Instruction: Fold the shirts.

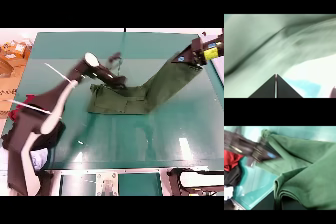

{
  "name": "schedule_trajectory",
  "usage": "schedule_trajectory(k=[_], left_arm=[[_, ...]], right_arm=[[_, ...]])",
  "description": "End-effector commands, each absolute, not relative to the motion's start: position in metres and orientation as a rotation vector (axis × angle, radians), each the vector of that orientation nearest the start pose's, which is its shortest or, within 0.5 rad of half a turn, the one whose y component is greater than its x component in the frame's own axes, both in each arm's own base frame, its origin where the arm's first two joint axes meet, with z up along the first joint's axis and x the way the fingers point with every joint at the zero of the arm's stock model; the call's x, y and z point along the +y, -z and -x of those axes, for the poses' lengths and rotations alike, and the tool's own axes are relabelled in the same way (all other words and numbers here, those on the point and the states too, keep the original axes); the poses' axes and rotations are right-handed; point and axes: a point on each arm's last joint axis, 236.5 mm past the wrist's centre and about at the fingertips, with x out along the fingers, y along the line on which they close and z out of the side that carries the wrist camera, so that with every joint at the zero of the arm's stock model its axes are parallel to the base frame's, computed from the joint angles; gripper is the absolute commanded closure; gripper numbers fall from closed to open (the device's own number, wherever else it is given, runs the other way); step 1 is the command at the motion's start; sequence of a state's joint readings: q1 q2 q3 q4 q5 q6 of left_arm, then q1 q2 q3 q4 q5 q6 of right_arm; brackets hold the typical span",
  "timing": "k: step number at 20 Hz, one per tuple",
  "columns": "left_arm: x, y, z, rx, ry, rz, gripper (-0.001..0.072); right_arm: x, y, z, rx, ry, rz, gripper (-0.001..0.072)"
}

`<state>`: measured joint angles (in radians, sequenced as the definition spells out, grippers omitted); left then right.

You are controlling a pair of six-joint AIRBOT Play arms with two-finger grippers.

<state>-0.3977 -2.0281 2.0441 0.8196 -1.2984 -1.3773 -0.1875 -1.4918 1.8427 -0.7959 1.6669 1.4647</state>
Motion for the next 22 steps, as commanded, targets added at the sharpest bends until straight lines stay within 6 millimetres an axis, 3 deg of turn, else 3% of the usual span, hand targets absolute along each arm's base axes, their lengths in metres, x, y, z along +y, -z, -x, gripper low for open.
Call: schedule_trajectory(k=[1, 3, 5, 9, 10, 11, 12, 14, 15, 16, 20, 22], left_arm=[[-0.213, -0.054, -0.474, 1.309, 0.622, 0.059, 0.0684], [-0.158, -0.080, -0.485, 1.260, 0.506, 0.065, 0.0683], [-0.120, -0.100, -0.491, 1.213, 0.439, 0.098, 0.0682], [-0.075, -0.113, -0.496, 1.183, 0.363, 0.147, 0.0682], [-0.069, -0.113, -0.496, 1.186, 0.352, 0.154, 0.0683], [-0.065, -0.112, -0.495, 1.189, 0.351, 0.150, 0.0683], [-0.062, -0.111, -0.494, 1.190, 0.360, 0.135, 0.0683], [-0.060, -0.110, -0.493, 1.195, 0.368, 0.110, 0.0683], [-0.060, -0.110, -0.493, 1.195, 0.368, 0.109, 0.0683], [-0.060, -0.110, -0.493, 1.194, 0.368, 0.109, 0.0683], [-0.060, -0.111, -0.494, 1.187, 0.366, 0.110, 0.0682], [-0.060, -0.110, -0.494, 1.192, 0.366, 0.111, 0.0683]], right_arm=[[0.149, -0.195, -0.426, 1.115, -0.645, -0.485, 0.0692], [0.203, -0.183, -0.431, 1.111, -0.692, -0.494, 0.0692], [0.262, -0.159, -0.432, 1.116, -0.745, -0.490, 0.0692], [0.400, -0.071, -0.426, 1.145, -0.810, -0.488, 0.0689], [0.430, -0.043, -0.421, 1.157, -0.814, -0.505, 0.0580], [0.456, -0.015, -0.416, 1.170, -0.808, -0.526, 0.0312], [0.474, 0.012, -0.411, 1.187, -0.794, -0.548, 0.0153], [0.474, 0.036, -0.408, 1.253, -0.777, -0.584, 0.0169], [0.460, 0.036, -0.410, 1.291, -0.775, -0.584, 0.0368], [0.442, 0.032, -0.413, 1.328, -0.773, -0.588, 0.0690], [0.343, -0.015, -0.454, 1.310, -0.743, -0.610, 0.0693], [0.280, -0.037, -0.477, 1.231, -0.643, -0.598, 0.0694]])
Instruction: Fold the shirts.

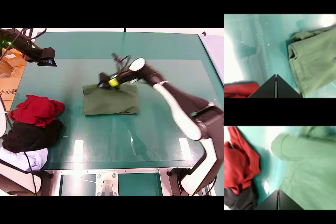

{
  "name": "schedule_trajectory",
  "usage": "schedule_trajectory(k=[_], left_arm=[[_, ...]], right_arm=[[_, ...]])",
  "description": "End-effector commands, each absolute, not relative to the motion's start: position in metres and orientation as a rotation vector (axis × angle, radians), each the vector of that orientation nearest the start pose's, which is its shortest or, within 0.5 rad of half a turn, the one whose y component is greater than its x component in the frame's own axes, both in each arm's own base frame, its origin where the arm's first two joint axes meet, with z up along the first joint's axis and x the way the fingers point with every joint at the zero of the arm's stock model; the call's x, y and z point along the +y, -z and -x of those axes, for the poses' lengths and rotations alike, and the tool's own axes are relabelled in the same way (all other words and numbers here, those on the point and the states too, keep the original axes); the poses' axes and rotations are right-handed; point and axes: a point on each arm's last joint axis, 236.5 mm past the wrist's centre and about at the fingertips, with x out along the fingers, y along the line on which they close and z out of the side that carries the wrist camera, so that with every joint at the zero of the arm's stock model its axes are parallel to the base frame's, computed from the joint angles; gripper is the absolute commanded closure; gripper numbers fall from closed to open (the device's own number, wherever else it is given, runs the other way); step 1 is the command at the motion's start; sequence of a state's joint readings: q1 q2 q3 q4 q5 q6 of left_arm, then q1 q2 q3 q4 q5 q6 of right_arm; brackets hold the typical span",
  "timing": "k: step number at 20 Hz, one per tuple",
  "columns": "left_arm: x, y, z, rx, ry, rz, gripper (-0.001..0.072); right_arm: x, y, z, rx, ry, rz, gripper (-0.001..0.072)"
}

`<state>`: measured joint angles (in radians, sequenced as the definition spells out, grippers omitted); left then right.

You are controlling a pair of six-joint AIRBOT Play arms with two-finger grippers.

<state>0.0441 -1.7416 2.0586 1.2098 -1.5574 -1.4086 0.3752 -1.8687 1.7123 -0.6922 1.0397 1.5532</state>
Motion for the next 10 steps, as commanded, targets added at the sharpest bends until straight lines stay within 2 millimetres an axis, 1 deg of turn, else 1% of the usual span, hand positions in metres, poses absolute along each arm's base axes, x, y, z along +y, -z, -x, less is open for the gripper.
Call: schedule_trajectory(k=[1, 3, 4, 5, 6, 7, 8, 9, 10], left_arm=[[-0.060, -0.110, -0.493, 1.194, 0.367, 0.110, 0.0683], [-0.060, -0.110, -0.493, 1.193, 0.367, 0.111, 0.0683], [-0.060, -0.110, -0.493, 1.194, 0.367, 0.110, 0.0683], [-0.060, -0.110, -0.493, 1.194, 0.367, 0.111, 0.0683], [-0.060, -0.110, -0.493, 1.193, 0.367, 0.111, 0.0683], [-0.060, -0.111, -0.494, 1.189, 0.366, 0.111, 0.0683], [-0.060, -0.111, -0.495, 1.185, 0.365, 0.111, 0.0683], [-0.060, -0.111, -0.495, 1.186, 0.365, 0.112, 0.0682], [-0.060, -0.111, -0.495, 1.185, 0.364, 0.112, 0.0683]], right_arm=[[0.243, -0.039, -0.481, 1.210, -0.570, -0.583, 0.0694], [0.171, -0.032, -0.477, 1.201, -0.421, -0.620, 0.0693], [0.141, -0.025, -0.472, 1.199, -0.365, -0.647, 0.0692], [0.114, -0.012, -0.464, 1.215, -0.312, -0.682, 0.0659], [0.096, 0.004, -0.455, 1.245, -0.267, -0.719, 0.0479], [0.088, 0.021, -0.446, 1.273, -0.244, -0.736, 0.0318], [0.084, 0.037, -0.439, 1.295, -0.217, -0.757, 0.0281], [0.088, 0.052, -0.435, 1.307, -0.210, -0.773, 0.0277], [0.098, 0.063, -0.433, 1.315, -0.230, -0.796, 0.0219]])
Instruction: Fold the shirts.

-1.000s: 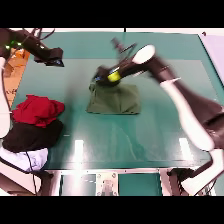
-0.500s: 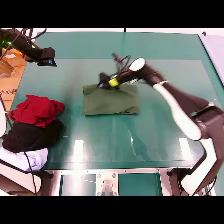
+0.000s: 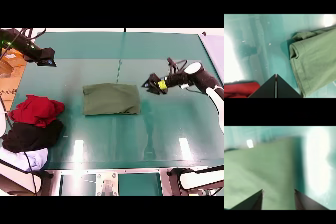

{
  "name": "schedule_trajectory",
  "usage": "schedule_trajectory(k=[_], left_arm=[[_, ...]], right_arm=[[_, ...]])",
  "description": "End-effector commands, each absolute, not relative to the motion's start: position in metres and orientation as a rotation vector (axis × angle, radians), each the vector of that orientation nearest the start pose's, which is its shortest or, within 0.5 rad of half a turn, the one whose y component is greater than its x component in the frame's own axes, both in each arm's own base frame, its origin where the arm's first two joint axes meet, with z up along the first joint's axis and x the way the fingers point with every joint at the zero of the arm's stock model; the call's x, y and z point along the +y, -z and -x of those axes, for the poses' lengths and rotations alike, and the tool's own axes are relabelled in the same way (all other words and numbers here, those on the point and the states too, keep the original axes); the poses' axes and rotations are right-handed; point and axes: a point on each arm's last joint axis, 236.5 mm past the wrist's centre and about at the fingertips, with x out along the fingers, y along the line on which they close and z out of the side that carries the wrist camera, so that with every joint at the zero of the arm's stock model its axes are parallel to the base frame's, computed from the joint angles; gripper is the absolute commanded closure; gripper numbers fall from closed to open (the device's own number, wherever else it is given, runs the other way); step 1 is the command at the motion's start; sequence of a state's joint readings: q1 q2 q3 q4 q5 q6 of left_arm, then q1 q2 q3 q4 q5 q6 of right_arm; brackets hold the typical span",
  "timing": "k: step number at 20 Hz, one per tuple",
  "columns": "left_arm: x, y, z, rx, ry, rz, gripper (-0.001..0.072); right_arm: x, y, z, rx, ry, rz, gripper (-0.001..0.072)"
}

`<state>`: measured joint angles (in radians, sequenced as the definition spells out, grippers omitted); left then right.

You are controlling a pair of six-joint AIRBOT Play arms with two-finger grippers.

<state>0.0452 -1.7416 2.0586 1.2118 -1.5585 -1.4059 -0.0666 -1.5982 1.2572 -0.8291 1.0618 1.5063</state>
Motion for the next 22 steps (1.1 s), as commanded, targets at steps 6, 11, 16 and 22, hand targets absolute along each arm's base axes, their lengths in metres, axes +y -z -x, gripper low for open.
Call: schedule_trajectory(k=[6, 11, 16, 22], left_arm=[[-0.060, -0.111, -0.495, 1.189, 0.361, 0.118, 0.0683], [-0.060, -0.110, -0.492, 1.198, 0.363, 0.117, 0.0683], [-0.060, -0.110, -0.492, 1.198, 0.363, 0.117, 0.0683], [-0.060, -0.109, -0.489, 1.214, 0.367, 0.115, 0.0682]], right_arm=[[0.192, 0.100, -0.429, 1.375, -0.431, -0.965, 0.0173], [0.214, 0.074, -0.456, 1.280, -0.504, -0.992, 0.0672], [0.158, -0.012, -0.491, 1.102, -0.531, -0.988, 0.0695], [-0.088, -0.089, -0.437, 0.897, -0.008, -0.897, 0.0695]])
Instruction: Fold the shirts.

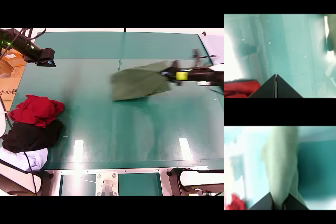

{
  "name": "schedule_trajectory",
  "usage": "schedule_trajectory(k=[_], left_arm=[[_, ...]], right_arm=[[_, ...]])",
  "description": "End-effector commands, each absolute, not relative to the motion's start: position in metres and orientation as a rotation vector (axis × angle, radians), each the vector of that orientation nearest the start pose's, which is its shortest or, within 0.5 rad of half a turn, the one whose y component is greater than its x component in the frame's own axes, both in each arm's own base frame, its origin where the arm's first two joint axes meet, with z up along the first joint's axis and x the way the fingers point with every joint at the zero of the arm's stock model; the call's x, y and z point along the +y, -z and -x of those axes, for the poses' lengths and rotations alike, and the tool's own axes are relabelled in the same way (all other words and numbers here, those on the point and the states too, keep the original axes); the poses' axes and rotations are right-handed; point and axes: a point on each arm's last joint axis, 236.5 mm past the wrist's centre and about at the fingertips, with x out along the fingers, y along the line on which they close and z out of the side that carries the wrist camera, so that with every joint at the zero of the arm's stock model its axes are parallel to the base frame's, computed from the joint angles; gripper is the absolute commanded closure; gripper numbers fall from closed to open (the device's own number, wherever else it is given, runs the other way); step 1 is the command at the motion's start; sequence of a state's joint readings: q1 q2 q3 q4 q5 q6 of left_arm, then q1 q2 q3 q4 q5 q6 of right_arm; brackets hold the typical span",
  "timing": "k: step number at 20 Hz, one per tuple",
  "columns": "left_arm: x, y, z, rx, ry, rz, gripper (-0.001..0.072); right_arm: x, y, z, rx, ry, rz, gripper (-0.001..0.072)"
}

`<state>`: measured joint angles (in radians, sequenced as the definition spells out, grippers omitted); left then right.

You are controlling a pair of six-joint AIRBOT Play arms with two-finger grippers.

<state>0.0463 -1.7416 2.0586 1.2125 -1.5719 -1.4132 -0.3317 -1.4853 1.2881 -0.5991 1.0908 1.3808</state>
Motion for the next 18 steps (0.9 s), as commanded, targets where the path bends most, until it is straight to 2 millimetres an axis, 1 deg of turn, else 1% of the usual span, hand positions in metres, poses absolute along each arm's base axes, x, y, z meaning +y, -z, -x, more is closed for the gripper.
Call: schedule_trajectory(k=[1, 2, 3, 4, 5, 6, 8, 9, 11, 12, 13, 14, 16, 17, 18], left_arm=[[-0.060, -0.109, -0.489, 1.214, 0.367, 0.115, 0.0683], [-0.060, -0.109, -0.489, 1.214, 0.367, 0.115, 0.0683], [-0.060, -0.109, -0.489, 1.214, 0.367, 0.115, 0.0683], [-0.060, -0.109, -0.489, 1.213, 0.367, 0.115, 0.0683], [-0.060, -0.109, -0.489, 1.212, 0.367, 0.116, 0.0683], [-0.060, -0.109, -0.489, 1.212, 0.367, 0.116, 0.0682], [-0.060, -0.109, -0.489, 1.212, 0.367, 0.115, 0.0683], [-0.060, -0.109, -0.489, 1.212, 0.368, 0.116, 0.0683], [-0.061, -0.109, -0.489, 1.212, 0.368, 0.115, 0.0683], [-0.061, -0.109, -0.489, 1.212, 0.368, 0.115, 0.0683], [-0.061, -0.109, -0.489, 1.212, 0.368, 0.116, 0.0683], [-0.061, -0.109, -0.489, 1.212, 0.368, 0.116, 0.0683], [-0.061, -0.109, -0.489, 1.213, 0.369, 0.116, 0.0683], [-0.061, -0.109, -0.489, 1.213, 0.369, 0.116, 0.0683], [-0.061, -0.109, -0.489, 1.213, 0.369, 0.116, 0.0683]], right_arm=[[-0.127, -0.094, -0.415, 0.861, 0.093, -0.902, 0.0695], [-0.166, -0.095, -0.388, 0.825, 0.205, -0.905, 0.0695], [-0.199, -0.093, -0.359, 0.795, 0.308, -0.921, 0.0695], [-0.230, -0.087, -0.326, 0.764, 0.415, -0.956, 0.0695], [-0.253, -0.079, -0.295, 0.736, 0.507, -1.005, 0.0695], [-0.272, -0.065, -0.260, 0.713, 0.604, -1.066, 0.0695], [-0.294, -0.032, -0.196, 0.658, 0.780, -1.176, 0.0695], [-0.301, -0.018, -0.168, 0.617, 0.861, -1.216, 0.0695], [-0.305, 0.009, -0.118, 0.530, 1.018, -1.290, 0.0695], [-0.303, 0.022, -0.100, 0.490, 1.083, -1.326, 0.0695], [-0.298, 0.034, -0.089, 0.454, 1.125, -1.362, 0.0695], [-0.292, 0.047, -0.085, 0.430, 1.149, -1.396, 0.0695], [-0.279, 0.069, -0.086, 0.448, 1.165, -1.420, 0.0695], [-0.276, 0.074, -0.089, 0.456, 1.164, -1.414, 0.0695], [-0.277, 0.075, -0.095, 0.461, 1.159, -1.395, 0.0695]])
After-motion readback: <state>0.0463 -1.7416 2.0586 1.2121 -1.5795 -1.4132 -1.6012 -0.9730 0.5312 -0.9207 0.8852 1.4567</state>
